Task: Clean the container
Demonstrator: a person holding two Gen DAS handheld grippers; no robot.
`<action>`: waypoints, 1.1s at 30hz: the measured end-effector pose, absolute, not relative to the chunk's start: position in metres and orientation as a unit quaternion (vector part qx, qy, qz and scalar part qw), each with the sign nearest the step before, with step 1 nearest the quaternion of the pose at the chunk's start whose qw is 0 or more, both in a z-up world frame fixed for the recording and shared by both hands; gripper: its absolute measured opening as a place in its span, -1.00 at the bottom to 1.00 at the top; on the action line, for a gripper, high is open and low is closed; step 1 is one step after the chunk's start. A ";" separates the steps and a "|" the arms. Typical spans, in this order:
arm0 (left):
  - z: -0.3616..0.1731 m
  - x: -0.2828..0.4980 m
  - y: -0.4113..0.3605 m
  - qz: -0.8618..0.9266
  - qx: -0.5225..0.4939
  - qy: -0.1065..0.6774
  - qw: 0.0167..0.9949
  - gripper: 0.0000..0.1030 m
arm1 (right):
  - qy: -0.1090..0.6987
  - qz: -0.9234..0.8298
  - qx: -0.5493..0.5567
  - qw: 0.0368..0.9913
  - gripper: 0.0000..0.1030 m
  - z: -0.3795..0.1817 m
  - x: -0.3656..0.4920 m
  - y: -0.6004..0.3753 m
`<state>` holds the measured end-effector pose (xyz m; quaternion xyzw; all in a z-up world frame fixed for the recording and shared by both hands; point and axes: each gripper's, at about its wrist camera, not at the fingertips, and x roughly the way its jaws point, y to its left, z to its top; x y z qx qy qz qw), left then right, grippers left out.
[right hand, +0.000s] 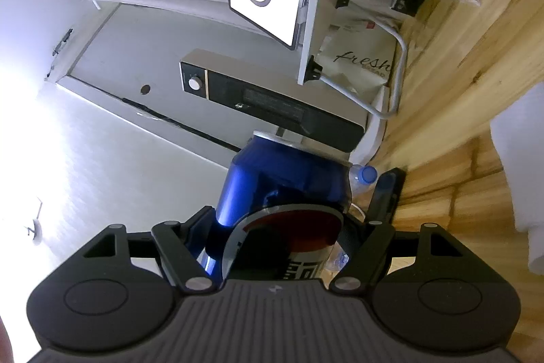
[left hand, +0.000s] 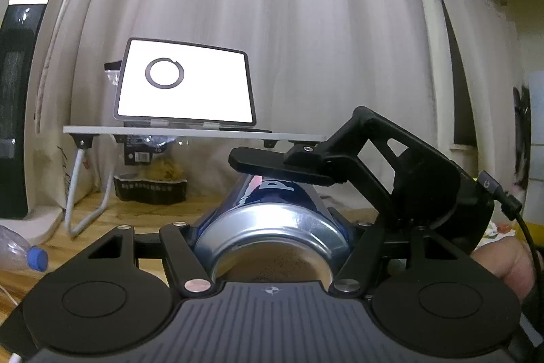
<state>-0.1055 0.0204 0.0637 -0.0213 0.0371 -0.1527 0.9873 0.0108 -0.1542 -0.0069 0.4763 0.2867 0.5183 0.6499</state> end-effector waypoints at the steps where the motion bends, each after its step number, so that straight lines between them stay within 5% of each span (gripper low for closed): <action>1: 0.063 -0.107 0.021 -0.148 -0.020 0.034 0.988 0.31 | 0.286 0.516 0.473 0.654 0.52 -0.006 0.010 -0.155; 4: 0.062 -0.107 0.027 -0.116 0.000 0.026 0.993 0.31 | 0.268 0.497 0.467 0.681 0.58 -0.001 0.009 -0.168; 6: 0.058 -0.101 0.033 -0.085 0.025 0.036 0.995 0.31 | 0.244 0.454 0.455 0.726 0.91 0.003 0.009 -0.188; 8: 0.053 -0.090 0.043 -0.066 0.024 0.067 0.995 0.31 | 0.248 0.381 0.365 0.813 0.94 0.012 0.010 -0.197; 12: 0.044 -0.071 0.049 -0.045 0.020 0.116 0.992 0.31 | 0.283 0.262 0.106 0.917 0.37 0.020 0.015 -0.183; 14: 0.039 -0.065 0.045 -0.042 0.032 0.128 0.990 0.31 | 0.301 0.263 0.060 0.915 0.26 0.014 0.016 -0.172; 25: 0.029 -0.068 0.018 -0.056 0.089 0.129 0.986 0.31 | 0.303 0.268 -0.089 0.910 0.24 -0.003 0.007 -0.125; 27: 0.029 -0.068 0.018 -0.057 0.088 0.129 0.986 0.31 | 0.298 0.280 -0.084 0.909 -0.31 -0.003 0.006 -0.127; 29: 0.028 -0.067 0.018 -0.058 0.086 0.131 0.986 0.31 | 0.288 0.287 -0.098 0.908 -0.63 -0.003 0.008 -0.125; 33: 0.027 -0.068 0.014 -0.066 0.096 0.131 0.985 0.31 | 0.261 0.286 -0.111 0.915 -0.80 0.002 0.002 -0.127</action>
